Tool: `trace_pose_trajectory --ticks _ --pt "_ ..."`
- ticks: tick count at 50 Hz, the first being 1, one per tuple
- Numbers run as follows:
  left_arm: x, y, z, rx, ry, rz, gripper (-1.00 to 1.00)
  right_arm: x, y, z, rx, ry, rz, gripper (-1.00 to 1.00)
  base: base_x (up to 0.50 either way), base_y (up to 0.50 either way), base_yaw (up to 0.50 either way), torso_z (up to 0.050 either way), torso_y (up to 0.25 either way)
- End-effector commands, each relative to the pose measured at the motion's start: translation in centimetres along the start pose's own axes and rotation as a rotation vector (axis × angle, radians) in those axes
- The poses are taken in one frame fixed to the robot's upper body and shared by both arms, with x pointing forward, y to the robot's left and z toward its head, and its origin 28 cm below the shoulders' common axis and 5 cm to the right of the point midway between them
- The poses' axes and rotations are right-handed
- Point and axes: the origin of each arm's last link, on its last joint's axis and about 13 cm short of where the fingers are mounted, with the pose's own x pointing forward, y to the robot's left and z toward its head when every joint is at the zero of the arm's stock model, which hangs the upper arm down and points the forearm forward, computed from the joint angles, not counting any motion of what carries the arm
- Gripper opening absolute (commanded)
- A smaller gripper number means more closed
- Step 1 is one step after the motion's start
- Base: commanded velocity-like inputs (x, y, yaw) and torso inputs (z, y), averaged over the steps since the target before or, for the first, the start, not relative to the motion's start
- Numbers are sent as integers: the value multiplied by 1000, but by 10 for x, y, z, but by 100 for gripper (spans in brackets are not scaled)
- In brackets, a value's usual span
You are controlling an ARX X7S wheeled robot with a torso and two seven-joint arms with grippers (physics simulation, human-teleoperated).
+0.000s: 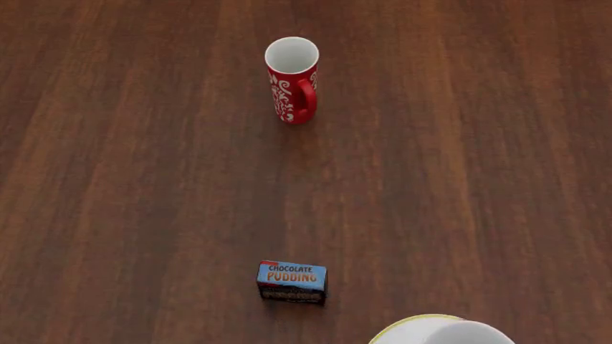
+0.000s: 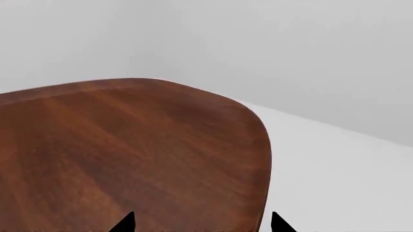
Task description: Put the white mug on the plate.
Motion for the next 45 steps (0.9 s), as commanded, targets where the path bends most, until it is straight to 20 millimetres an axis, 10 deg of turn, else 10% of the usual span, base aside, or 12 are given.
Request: trace_pose_trajectory --ticks 1,45 --pt "1 -3 -4 -3 1 -12 -100 1 0 -4 3 9 2 100 0 0 0 0 0" --pt "3 -6 -16 -28 12 -22 -100 2 2 -14 8 38 9 100 0 0 0 0 0"
